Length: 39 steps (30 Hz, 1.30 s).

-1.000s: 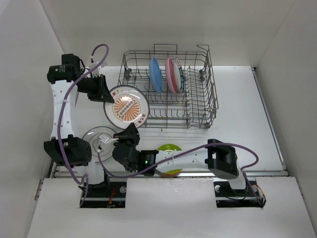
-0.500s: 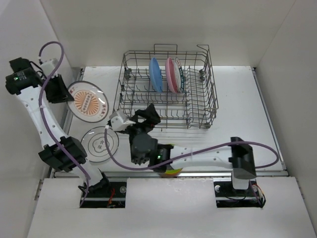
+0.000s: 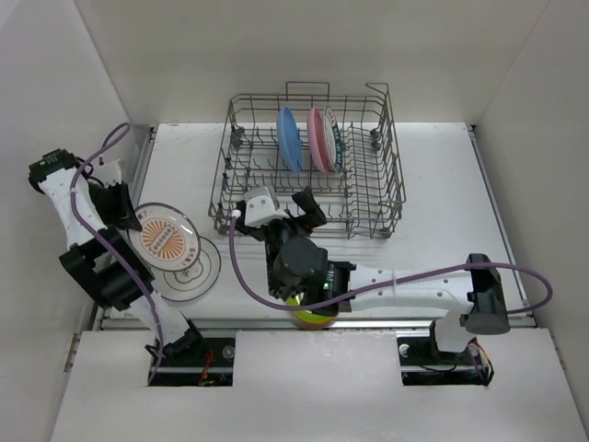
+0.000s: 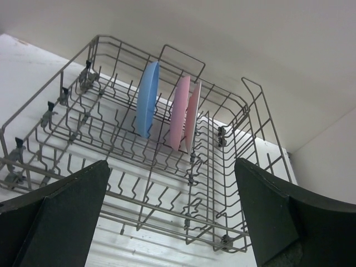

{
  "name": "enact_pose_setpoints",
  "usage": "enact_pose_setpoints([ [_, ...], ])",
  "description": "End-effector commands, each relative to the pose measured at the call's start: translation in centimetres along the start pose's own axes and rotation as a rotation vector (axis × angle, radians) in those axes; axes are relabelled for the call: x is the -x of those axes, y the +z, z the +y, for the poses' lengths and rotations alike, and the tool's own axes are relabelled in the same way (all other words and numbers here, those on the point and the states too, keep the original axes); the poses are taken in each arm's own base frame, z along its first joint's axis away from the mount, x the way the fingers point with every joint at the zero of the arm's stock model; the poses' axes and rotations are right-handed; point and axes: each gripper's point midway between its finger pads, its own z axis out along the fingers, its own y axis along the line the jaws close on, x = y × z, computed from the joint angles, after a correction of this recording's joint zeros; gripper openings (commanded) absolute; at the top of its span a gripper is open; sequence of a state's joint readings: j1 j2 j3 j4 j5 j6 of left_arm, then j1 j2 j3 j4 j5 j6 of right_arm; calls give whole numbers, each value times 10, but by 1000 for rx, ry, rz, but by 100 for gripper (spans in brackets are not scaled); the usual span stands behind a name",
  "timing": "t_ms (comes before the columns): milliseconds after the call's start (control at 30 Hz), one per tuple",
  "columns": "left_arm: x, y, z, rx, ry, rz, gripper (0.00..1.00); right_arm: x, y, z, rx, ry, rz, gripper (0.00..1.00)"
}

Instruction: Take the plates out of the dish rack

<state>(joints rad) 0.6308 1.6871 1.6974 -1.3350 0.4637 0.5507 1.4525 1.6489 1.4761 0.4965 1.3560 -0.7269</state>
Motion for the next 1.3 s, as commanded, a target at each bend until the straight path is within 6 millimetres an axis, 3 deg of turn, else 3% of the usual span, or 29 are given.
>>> enact_pose_setpoints([
  [0, -51, 9, -30, -206, -85, 249, 0, -4, 2, -1, -12, 20, 14, 100],
  [100, -52, 21, -33, -254, -67, 270, 0, -5, 2, 0, -10, 29, 16, 100],
  [200, -61, 38, -40, -265, -19, 336, 8, -7, 2, 1, -8, 19, 19, 100],
  [300, -70, 53, -27, -187, 1, 373, 15, -9, 2, 3, -5, 20, 23, 100],
  [400, -80, 57, -16, -140, 10, 413, 43, -11, 1, 4, -2, 9, 28, 100],
  [467, -84, 58, -10, -108, 18, 436, 68, -12, 1, 4, -1, 1, 29, 100],
  [600, -84, 58, -9, -107, 41, 426, 83, -10, 5, 6, -1, 14, 29, 100],
  [800, -89, 56, -21, -110, 126, 470, 87, -7, 24, -3, -45, 132, 46, 100],
  [833, -88, 58, -27, -113, 151, 480, 87, -16, 27, -1, -22, 68, 73, 100],
  [867, -88, 62, -29, -113, 166, 482, 87, -3, 37, -6, 6, 128, 71, 100],
  [933, -84, 66, -32, -104, 157, 485, 87, -1, 49, -1, 67, 305, 112, 100],
  [967, -79, 67, -34, -108, 151, 462, 87, -7, 63, -1, 140, 306, 150, 100],
  [1033, -73, 66, -37, -120, 141, 436, 87, -11, 74, 3, 190, 333, 166, 100],
  [1100, -64, 63, -43, -145, 138, 411, 87, 2, 90, 2, 236, 378, 151, 100],
  [1167, -58, 59, -47, -142, 107, 397, 85, 2, 106, 11, 256, 407, 166, 100],
  [1200, -49, 57, -45, -122, 109, 356, 85, 12, 119, 4, 245, 447, 151, 96],
  [1267, -39, 49, -46, -80, 100, 294, 85, 8, 139, 12, 232, 465, 152, 92],
])
